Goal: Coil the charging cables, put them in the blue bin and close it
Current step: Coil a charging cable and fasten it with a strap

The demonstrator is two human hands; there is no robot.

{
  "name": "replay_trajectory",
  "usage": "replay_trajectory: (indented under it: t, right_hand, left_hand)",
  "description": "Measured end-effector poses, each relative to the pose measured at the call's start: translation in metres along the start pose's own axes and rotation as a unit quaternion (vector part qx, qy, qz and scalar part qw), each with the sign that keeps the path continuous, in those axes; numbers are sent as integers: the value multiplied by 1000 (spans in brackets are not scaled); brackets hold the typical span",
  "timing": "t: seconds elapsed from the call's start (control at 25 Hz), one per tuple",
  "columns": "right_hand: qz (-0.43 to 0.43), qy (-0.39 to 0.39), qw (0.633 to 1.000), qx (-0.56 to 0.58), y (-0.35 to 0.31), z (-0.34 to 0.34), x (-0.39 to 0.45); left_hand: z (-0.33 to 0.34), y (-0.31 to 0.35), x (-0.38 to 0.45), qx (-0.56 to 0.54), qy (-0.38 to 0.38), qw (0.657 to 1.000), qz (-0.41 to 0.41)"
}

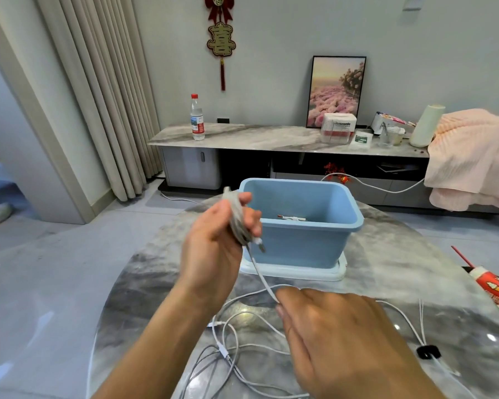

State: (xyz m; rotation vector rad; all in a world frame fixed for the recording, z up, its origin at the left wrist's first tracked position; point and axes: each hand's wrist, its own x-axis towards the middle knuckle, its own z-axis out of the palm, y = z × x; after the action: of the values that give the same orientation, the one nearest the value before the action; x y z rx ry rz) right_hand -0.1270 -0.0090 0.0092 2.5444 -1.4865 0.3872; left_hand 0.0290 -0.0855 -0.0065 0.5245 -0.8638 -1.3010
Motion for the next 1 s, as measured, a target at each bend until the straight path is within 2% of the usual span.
replay_trajectory:
  t: [0.04, 0.08, 0.16, 0.24, 0.36, 0.4, 0.44, 0.52, 0.6, 0.68, 0.76, 0.84, 0.92, 1.0]
  right_hand:
    - [-10, 17, 1000, 2, -1, -4, -1]
    - [-35, 50, 998, -2, 2, -10, -3]
    - [-68, 108, 992, 5, 19, -25, -3]
    - [-52, 142, 987, 50, 44, -40, -1]
    - [-13, 152, 964, 218, 77, -37, 9]
    - [0, 144, 937, 318, 83, -27, 13]
    - [19, 136, 895, 426, 89, -14, 16]
    - [80, 98, 793, 596, 93, 10, 21]
    - [143, 59, 706, 691, 91, 30, 25]
    - [186, 39, 660, 726, 85, 46, 27]
    - [204, 35, 643, 737, 71, 58, 26]
    - [196, 29, 640, 742, 52, 67, 21]
    - [176, 26, 675, 717, 35, 72, 15]
    - [147, 41, 738, 658, 20, 69, 10]
  left_hand:
    - [4, -4, -4, 136, -38, 989, 40]
    - [6, -10, -9, 250, -96, 961, 65]
    - [8, -17, -17, 375, -191, 905, 67]
    - [13, -19, -23, 366, -237, 898, 53]
    - [23, -19, -27, 276, -246, 929, -18]
    - [25, -19, -27, 237, -244, 939, -58]
    - [26, -18, -27, 195, -238, 946, -99]
    - [28, -13, -30, 115, -215, 957, -154]
    - [31, -7, -31, 34, -159, 971, -173]
    - [32, -5, -28, -56, -79, 979, -181]
    - [28, -4, -23, -158, -10, 972, -174]
    - [21, -6, -17, -240, 25, 958, -157]
    - [17, -8, -13, -271, 42, 952, -138]
    - [15, -8, -10, -260, 52, 958, -110]
